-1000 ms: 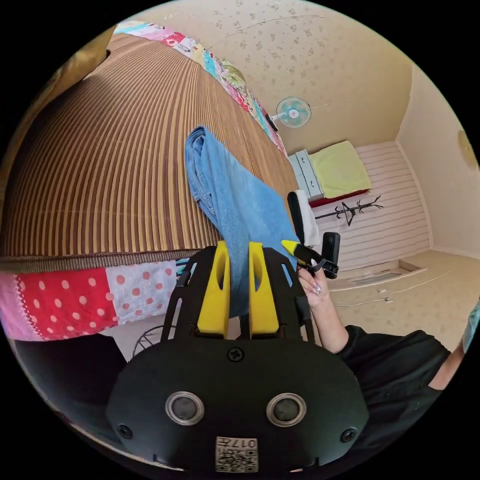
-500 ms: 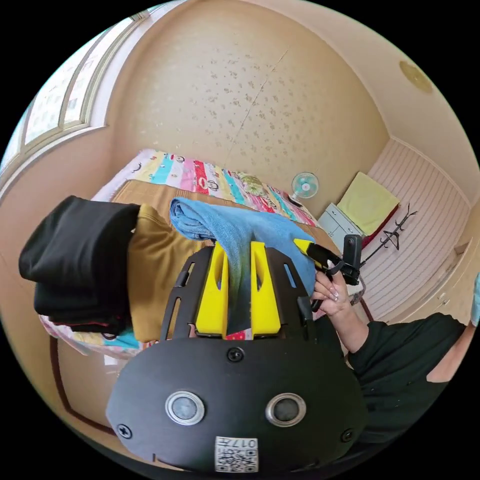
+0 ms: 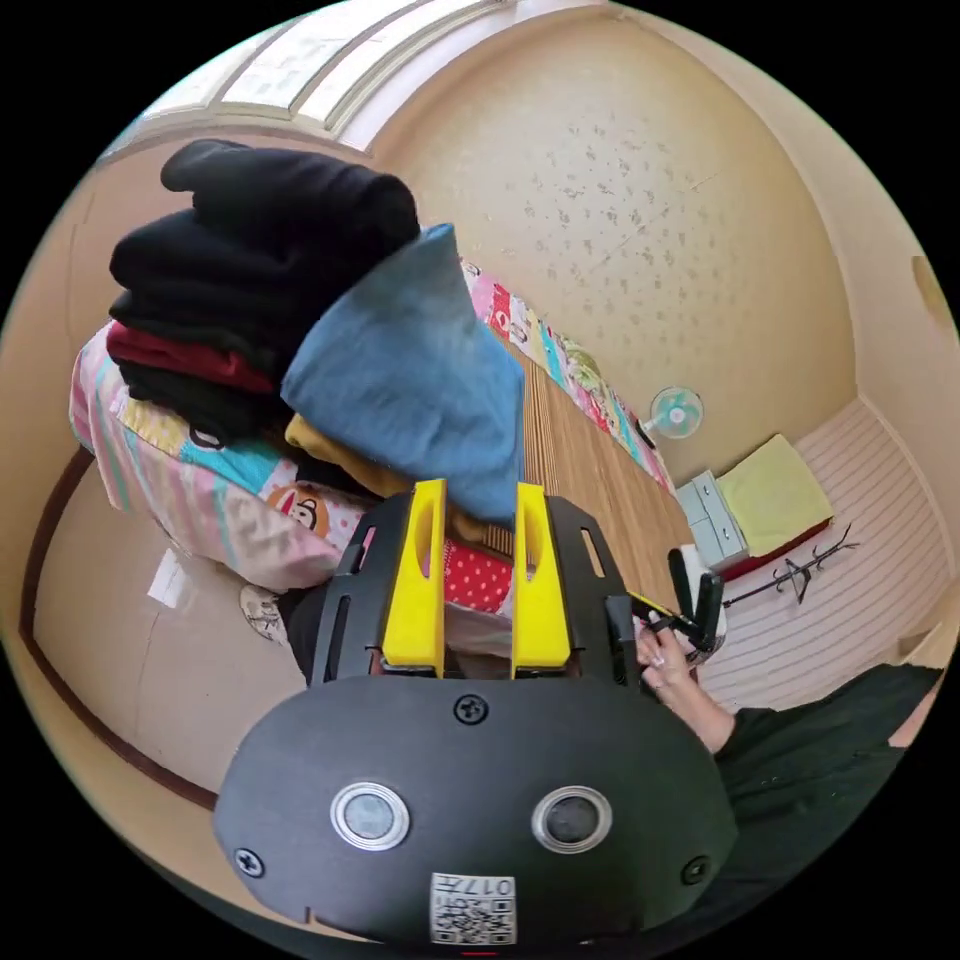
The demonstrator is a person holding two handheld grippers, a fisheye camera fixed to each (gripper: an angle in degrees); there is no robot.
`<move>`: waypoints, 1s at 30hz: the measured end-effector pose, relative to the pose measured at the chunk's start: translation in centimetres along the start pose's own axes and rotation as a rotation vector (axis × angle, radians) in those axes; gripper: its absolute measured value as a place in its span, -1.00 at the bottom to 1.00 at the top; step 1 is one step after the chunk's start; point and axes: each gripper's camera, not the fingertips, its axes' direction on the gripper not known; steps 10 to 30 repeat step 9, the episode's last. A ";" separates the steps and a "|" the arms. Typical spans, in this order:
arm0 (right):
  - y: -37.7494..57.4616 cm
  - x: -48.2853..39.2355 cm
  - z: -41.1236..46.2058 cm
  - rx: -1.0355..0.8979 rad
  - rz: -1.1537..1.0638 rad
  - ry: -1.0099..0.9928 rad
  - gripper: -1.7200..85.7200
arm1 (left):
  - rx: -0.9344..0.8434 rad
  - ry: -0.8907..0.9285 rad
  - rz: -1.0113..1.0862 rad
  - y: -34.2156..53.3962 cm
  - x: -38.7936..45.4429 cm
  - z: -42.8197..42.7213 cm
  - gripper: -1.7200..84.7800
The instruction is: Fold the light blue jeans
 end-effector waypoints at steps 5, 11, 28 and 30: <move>5.6 8.1 -12.4 0.292 0.232 0.206 -0.83 | -0.022 0.191 0.159 -0.4 2.5 3.6 -0.86; 10.5 13.3 -20.0 0.544 0.484 0.441 -0.85 | 0.068 0.784 0.063 -0.3 1.0 6.7 -0.96; 10.5 13.3 -20.0 0.544 0.484 0.441 -0.85 | 0.068 0.784 0.063 -0.3 1.0 6.7 -0.96; 10.5 13.3 -20.0 0.544 0.484 0.441 -0.85 | 0.068 0.784 0.063 -0.3 1.0 6.7 -0.96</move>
